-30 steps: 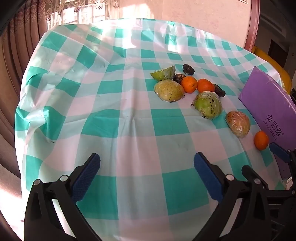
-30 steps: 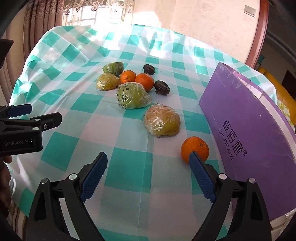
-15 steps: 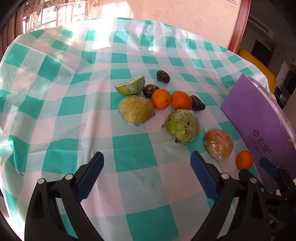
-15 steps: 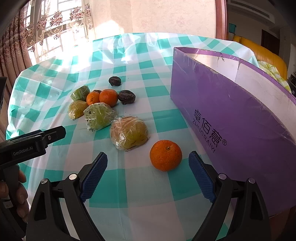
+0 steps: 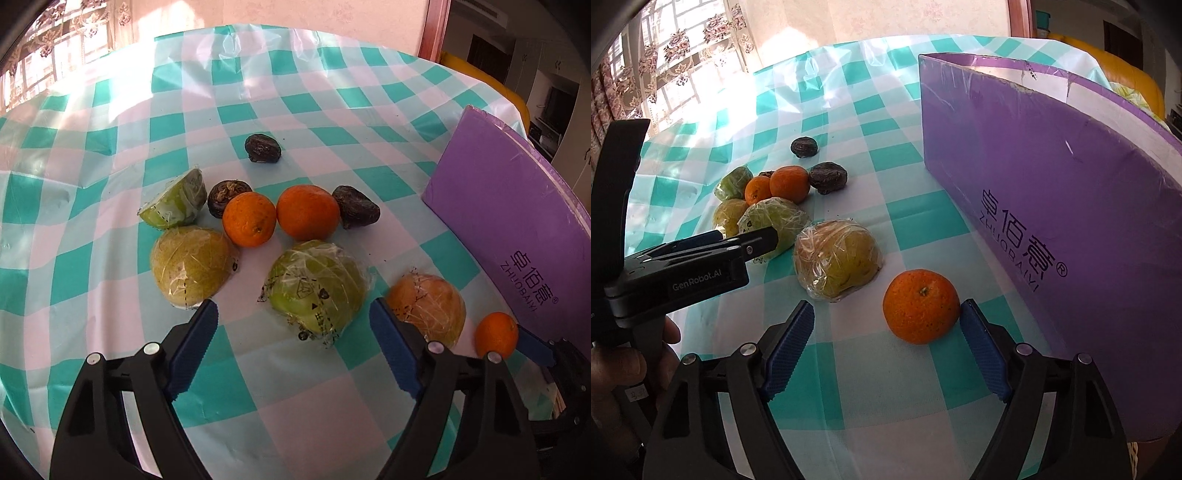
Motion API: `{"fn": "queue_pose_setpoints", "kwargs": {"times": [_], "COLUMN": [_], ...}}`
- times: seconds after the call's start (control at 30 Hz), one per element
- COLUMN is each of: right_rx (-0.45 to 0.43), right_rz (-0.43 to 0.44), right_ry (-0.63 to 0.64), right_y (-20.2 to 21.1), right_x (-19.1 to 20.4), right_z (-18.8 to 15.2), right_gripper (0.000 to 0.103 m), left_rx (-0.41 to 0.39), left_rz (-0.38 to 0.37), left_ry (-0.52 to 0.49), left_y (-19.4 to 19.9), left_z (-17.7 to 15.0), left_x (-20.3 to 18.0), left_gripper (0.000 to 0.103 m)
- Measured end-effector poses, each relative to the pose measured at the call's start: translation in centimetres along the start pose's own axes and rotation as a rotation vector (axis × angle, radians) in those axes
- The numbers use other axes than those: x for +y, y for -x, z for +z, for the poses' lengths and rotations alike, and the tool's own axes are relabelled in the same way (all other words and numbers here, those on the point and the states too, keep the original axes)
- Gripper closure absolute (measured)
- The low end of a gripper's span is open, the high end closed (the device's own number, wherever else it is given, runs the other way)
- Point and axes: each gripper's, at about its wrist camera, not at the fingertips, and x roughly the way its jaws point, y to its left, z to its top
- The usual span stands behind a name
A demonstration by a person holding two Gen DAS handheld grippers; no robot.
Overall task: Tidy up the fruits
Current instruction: 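Grasp the wrapped green fruit with the left tool while the right tool grasps the orange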
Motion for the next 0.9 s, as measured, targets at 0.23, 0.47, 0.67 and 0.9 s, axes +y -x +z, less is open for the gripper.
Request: {"fn": "queue_pose_setpoints", "kwargs": {"times": [0.23,0.47,0.67,0.9], "right_rx": [0.0,0.009,0.003,0.001], "right_rz": [-0.008,-0.015,-0.023,0.004], "right_ry": [-0.001,-0.002,0.007,0.031], "right_y": [-0.5,-0.9,-1.0,-1.1], "right_x": [-0.3,-0.5,-0.4,-0.1], "right_z": [0.2,0.2,0.2,0.0], "right_gripper": [0.034,0.041,0.052,0.061], "left_rx": [0.02,0.016,0.002,0.007], "left_rz": [0.008,0.025,0.015,0.015], "left_ry": [-0.069,-0.115,-0.134,-0.114], "left_y": [-1.9,-2.4,-2.1,-1.4], "left_z": [0.4,0.6,0.5,-0.2], "left_x": [-1.2,-1.6,-2.1,-2.0], "left_gripper": [0.021,0.025,0.036,0.039]}}
